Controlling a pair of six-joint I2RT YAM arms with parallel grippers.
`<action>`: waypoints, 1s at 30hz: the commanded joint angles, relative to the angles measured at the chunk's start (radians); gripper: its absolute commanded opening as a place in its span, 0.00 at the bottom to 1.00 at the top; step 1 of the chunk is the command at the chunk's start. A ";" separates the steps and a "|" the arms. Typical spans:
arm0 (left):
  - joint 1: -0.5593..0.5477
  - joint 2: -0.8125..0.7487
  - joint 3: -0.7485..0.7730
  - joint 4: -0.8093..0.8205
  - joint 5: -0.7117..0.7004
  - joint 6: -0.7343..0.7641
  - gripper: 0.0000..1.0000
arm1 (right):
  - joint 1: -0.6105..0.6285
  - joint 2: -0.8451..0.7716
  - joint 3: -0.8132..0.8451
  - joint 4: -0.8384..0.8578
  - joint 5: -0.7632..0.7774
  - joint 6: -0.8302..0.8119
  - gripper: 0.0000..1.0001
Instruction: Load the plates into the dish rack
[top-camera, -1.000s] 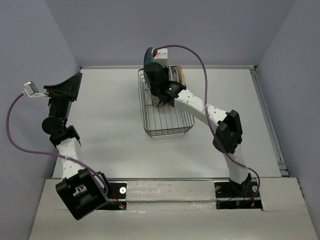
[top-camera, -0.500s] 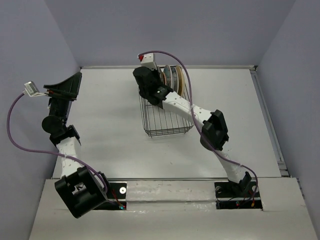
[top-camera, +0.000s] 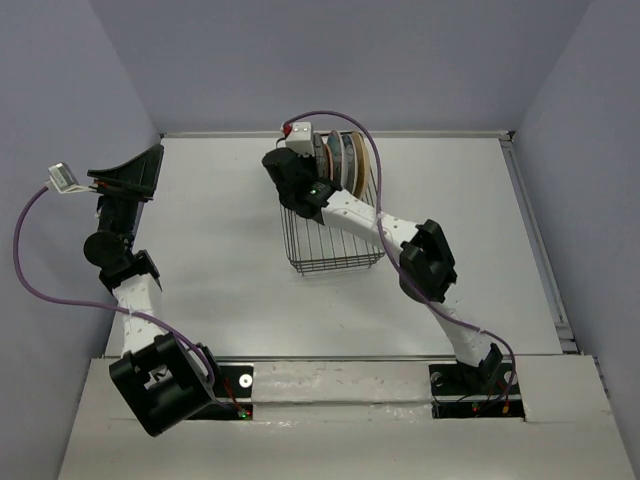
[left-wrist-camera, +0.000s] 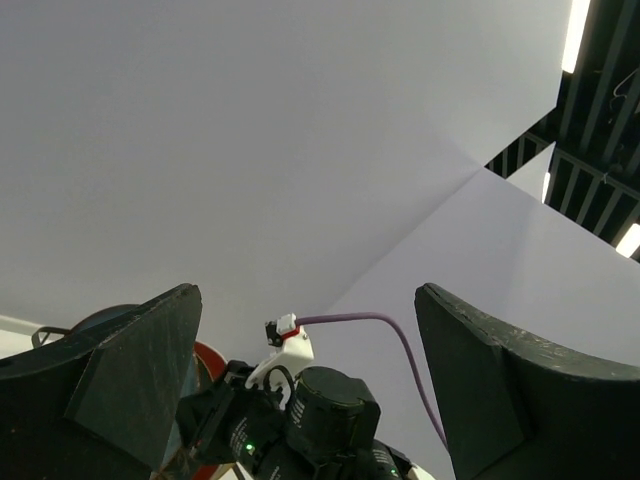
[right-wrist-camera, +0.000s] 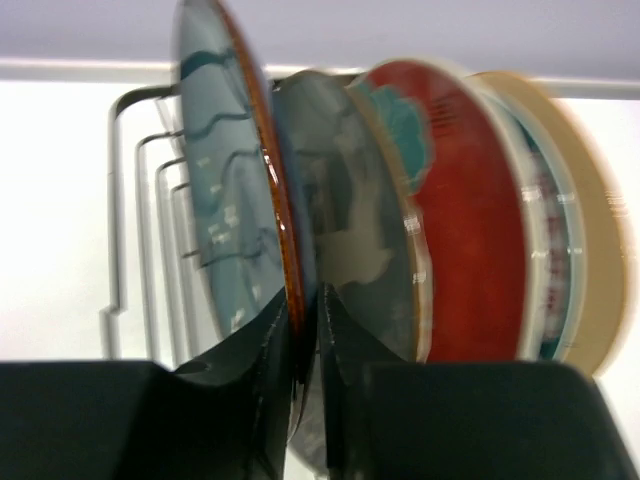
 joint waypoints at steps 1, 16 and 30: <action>0.005 -0.019 -0.006 0.331 0.000 0.022 0.99 | 0.030 -0.064 -0.041 0.060 -0.060 0.129 0.36; -0.030 0.011 -0.012 0.293 0.010 0.028 0.99 | 0.031 -0.433 -0.248 0.087 -0.244 0.034 1.00; -0.331 -0.024 0.100 -0.162 0.031 0.413 0.99 | 0.031 -1.295 -1.161 0.390 -0.179 -0.016 1.00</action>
